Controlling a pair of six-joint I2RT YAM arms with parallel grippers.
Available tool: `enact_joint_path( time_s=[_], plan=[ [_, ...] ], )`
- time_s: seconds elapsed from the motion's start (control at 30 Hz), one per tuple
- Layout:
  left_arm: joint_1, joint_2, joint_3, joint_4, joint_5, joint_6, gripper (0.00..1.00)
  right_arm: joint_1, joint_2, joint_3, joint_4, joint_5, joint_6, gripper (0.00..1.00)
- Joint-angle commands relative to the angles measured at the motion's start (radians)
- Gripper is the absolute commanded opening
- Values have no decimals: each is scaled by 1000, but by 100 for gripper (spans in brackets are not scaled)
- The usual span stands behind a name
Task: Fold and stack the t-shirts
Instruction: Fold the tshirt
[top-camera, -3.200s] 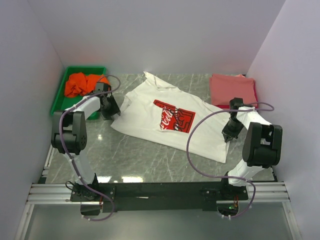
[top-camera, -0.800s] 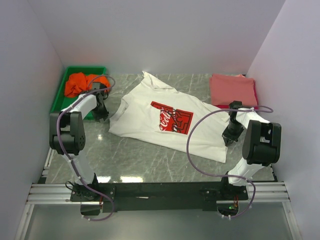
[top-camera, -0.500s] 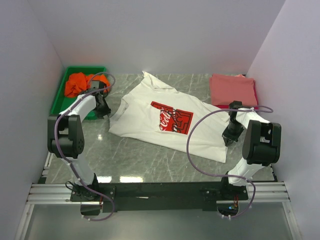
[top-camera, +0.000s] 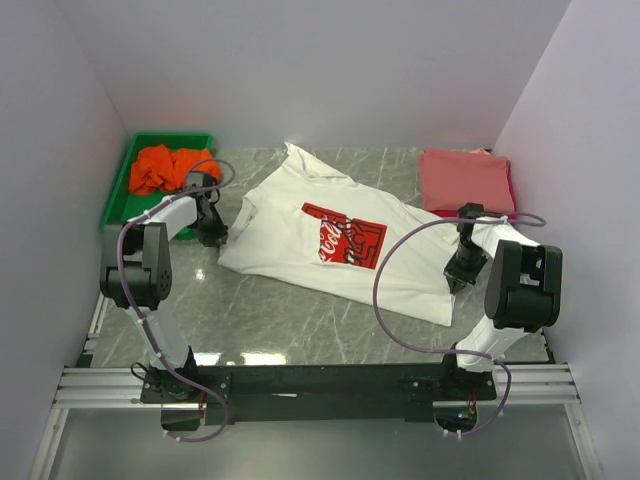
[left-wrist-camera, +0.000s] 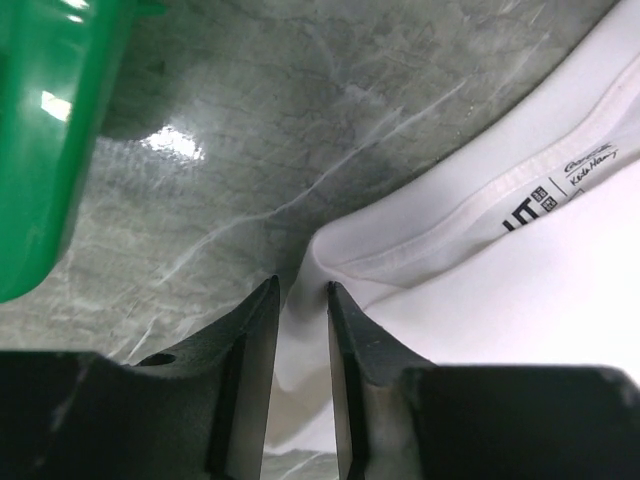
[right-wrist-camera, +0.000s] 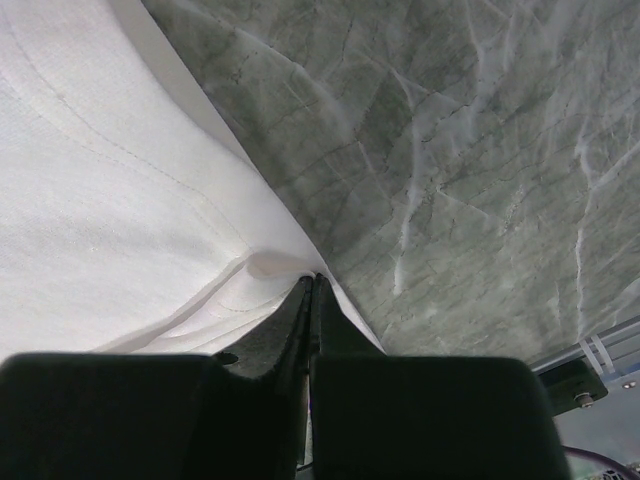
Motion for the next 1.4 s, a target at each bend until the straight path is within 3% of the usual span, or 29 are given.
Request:
enact_joint_path(
  time_s=[0.0, 0.17, 0.27, 0.3, 0.53, 0.83, 1.0, 1.17, 1.37],
  plan=[
    [-4, 14, -11, 47, 21, -14, 31, -12, -19, -15, 1, 37, 5, 0],
    [-10, 45, -11, 84, 47, -12, 28, -12, -25, -15, -1, 35, 5, 0],
    [-19, 59, 21, 55, 14, -6, 4, -12, -24, -14, -2, 35, 6, 0],
    [-19, 59, 30, 40, -5, -6, 1, -12, -24, -14, -1, 34, 6, 0],
    [-19, -4, 96, -130, -213, 41, 1, -12, -16, -17, -7, 46, 9, 0],
    [-19, -39, 100, -261, -313, 80, 15, -12, -7, -21, -8, 49, 6, 0],
    [-19, -58, 119, -278, -325, 84, 42, -12, -10, -23, -5, 51, 6, 0],
    [-33, -88, 169, -261, -296, 84, 43, -12, -13, -23, -4, 46, 6, 0],
    [-125, -87, 188, -180, -112, 23, 43, -12, -22, -28, -8, 46, 6, 0]
  ],
)
